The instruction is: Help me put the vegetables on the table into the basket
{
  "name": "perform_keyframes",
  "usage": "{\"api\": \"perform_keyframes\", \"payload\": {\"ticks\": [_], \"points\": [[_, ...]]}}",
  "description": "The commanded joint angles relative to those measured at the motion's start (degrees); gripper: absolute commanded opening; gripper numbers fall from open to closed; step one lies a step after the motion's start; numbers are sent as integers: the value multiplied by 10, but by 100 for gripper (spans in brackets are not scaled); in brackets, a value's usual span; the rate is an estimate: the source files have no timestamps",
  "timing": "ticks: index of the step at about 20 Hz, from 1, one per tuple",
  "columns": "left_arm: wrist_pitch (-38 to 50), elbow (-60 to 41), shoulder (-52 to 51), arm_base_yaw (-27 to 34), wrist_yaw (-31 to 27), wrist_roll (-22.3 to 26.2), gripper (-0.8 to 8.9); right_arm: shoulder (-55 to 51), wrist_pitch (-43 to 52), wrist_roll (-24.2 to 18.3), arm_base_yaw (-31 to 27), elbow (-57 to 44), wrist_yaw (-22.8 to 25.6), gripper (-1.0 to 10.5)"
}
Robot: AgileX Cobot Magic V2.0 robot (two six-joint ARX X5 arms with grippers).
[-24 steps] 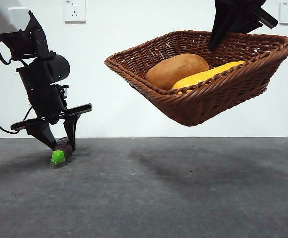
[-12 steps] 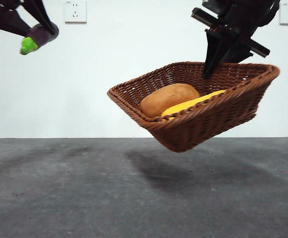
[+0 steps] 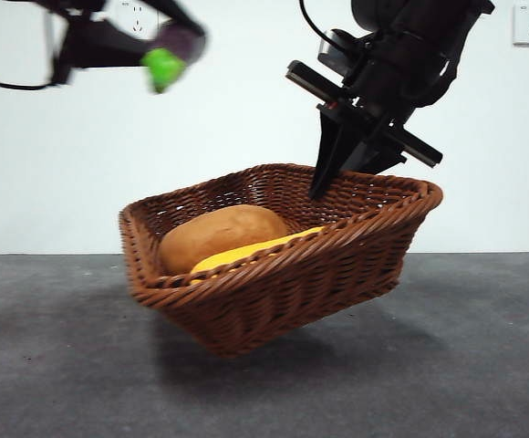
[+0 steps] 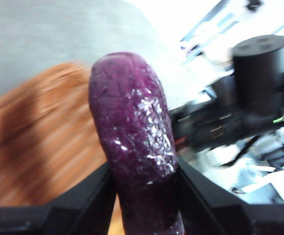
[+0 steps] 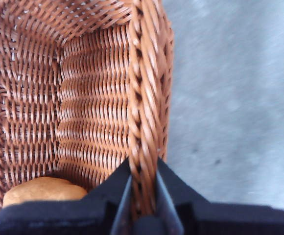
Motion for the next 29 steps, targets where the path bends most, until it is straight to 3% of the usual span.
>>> {"api": "perform_keyframes", "payload": {"ticks": [1, 6, 12, 13, 14, 15, 16, 25, 29], "points": [[55, -5, 50, -25, -6, -76, -8, 2, 18, 24, 9, -2, -16, -12], [124, -5, 148, -50, -27, -157, -8, 2, 17, 31, 14, -2, -21, -12], [120, -5, 196, -54, -75, -194, 1, 2, 20, 28, 14, -2, -21, -12], [120, -5, 196, -54, -76, -194, 40, 2, 23, 28, 13, -2, -21, -12], [120, -5, 196, -54, -75, -194, 206, 2, 24, 28, 14, -2, -23, -12], [120, -5, 196, -54, -69, -192, 344, 2, 26, 28, 14, -2, -31, -12], [120, -5, 196, -55, -61, -185, 377, 2, 28, 27, 16, -2, -31, -12], [103, 21, 154, -48, 9, -165, 376, 2, 25, 17, 16, -2, -30, -12], [-64, 34, 73, -11, 8, -47, 374, 0, 25, 17, 8, 3, -35, -12]]}}
